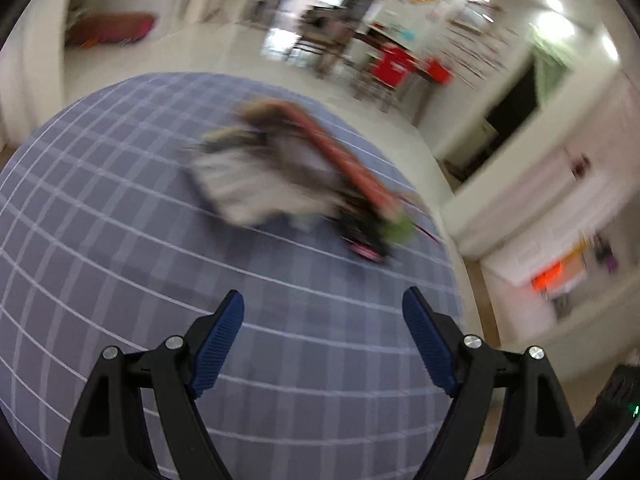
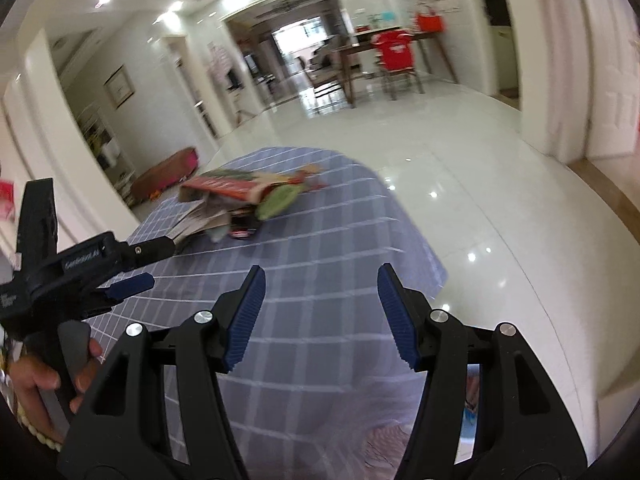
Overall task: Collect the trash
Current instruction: 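Grasp the folded newspaper with the left tool while the right grasps the long red box, then carry both items over the blue bin and open both tools to drop them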
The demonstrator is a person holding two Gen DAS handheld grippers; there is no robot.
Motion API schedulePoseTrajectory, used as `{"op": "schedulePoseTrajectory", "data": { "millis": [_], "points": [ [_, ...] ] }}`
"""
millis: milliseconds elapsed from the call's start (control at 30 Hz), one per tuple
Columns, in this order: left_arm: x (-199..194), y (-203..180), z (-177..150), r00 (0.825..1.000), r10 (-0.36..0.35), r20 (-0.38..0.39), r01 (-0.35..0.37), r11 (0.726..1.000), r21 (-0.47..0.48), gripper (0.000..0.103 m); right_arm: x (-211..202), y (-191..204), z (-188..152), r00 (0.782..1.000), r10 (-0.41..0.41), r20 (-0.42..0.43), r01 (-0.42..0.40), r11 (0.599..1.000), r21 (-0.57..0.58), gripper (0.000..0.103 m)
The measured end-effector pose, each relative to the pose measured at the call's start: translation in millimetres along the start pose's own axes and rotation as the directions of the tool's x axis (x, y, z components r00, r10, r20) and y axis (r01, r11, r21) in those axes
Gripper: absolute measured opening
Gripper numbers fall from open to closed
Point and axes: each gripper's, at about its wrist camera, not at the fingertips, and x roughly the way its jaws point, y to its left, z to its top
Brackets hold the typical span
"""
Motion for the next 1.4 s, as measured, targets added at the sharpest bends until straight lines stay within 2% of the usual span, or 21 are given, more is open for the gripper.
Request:
{"op": "schedulePoseTrajectory", "data": {
  "millis": [167, 333, 467, 733, 800, 833, 867, 900, 967, 1067, 1200, 1333, 1400],
  "points": [
    [9.3, 47.4, 27.7, 1.0, 0.004, 0.019, -0.002, 0.995, -0.102, 0.08, 41.0, 41.8, 15.2, 1.0, 0.015, -0.024, -0.017, 0.996, -0.092, 0.058],
    [29.0, 69.5, 45.7, 0.999, -0.044, 0.02, 0.047, 0.986, -0.159, 0.079, 76.2, 73.3, 32.8, 1.0, -0.013, -0.024, 0.008, 0.979, -0.201, 0.058],
    [47.9, 74.5, 53.9, 0.996, -0.086, 0.021, 0.089, 0.98, -0.179, 0.079, 113.0, 96.9, 45.6, 0.997, -0.079, -0.015, 0.07, 0.944, -0.322, 0.058],
    [66.3, 67.5, 72.2, 0.996, -0.079, 0.034, 0.083, 0.986, -0.144, 0.079, 179.1, 131.9, 55.7, 0.977, -0.214, 0.021, 0.194, 0.837, -0.511, 0.058],
    [70.7, 65.8, 76.1, 0.997, -0.075, 0.032, 0.079, 0.987, -0.141, 0.069, 194.3, 135.7, 58.6, 0.972, -0.236, 0.015, 0.208, 0.82, -0.534, 0.058],
    [73.7, 65.5, 77.4, 0.998, -0.06, 0.025, 0.063, 0.988, -0.139, 0.057, 200.8, 136.1, 59.5, 0.97, -0.242, 0.005, 0.207, 0.817, -0.538, 0.058],
    [74.8, 66.5, 78.4, 0.999, -0.046, 0.027, 0.05, 0.989, -0.137, 0.046, 207.7, 135.6, 61.3, 0.971, -0.239, -0.009, 0.197, 0.821, -0.536, 0.049],
    [76.5, 68.6, 78.2, 0.999, -0.045, 0.021, 0.047, 0.989, -0.138, 0.039, 211.6, 135.1, 62.6, 0.972, -0.234, -0.019, 0.188, 0.826, -0.532, 0.035],
    [79.3, 73.7, 78.7, 0.998, -0.059, 0.014, 0.06, 0.986, -0.155, 0.026, 213.3, 135.9, 64.3, 0.976, -0.216, -0.019, 0.172, 0.828, -0.533, 0.03],
    [76.7, 80.7, 77.5, 0.997, -0.069, 0.018, 0.071, 0.98, -0.184, 0.013, 203.0, 142.1, 63.3, 0.981, -0.194, 0.014, 0.17, 0.823, -0.542, 0.023],
    [58.4, 80.6, 75.8, 0.994, -0.085, 0.063, 0.096, 0.976, -0.195, 0.008, 177.5, 146.4, 67.6, 0.984, -0.157, 0.078, 0.174, 0.832, -0.526, 0.013],
    [29.8, 72.4, 74.7, 0.988, -0.107, 0.115, 0.126, 0.978, -0.168, 0.005, 144.0, 144.0, 79.2, 0.99, -0.096, 0.102, 0.134, 0.864, -0.486, 0.011],
    [9.9, 65.5, 72.4, 0.984, -0.095, 0.153, 0.116, 0.984, -0.138, 0.004, 130.5, 145.4, 79.9, 0.991, -0.074, 0.111, 0.118, 0.87, -0.479, 0.011]
  ]
}}
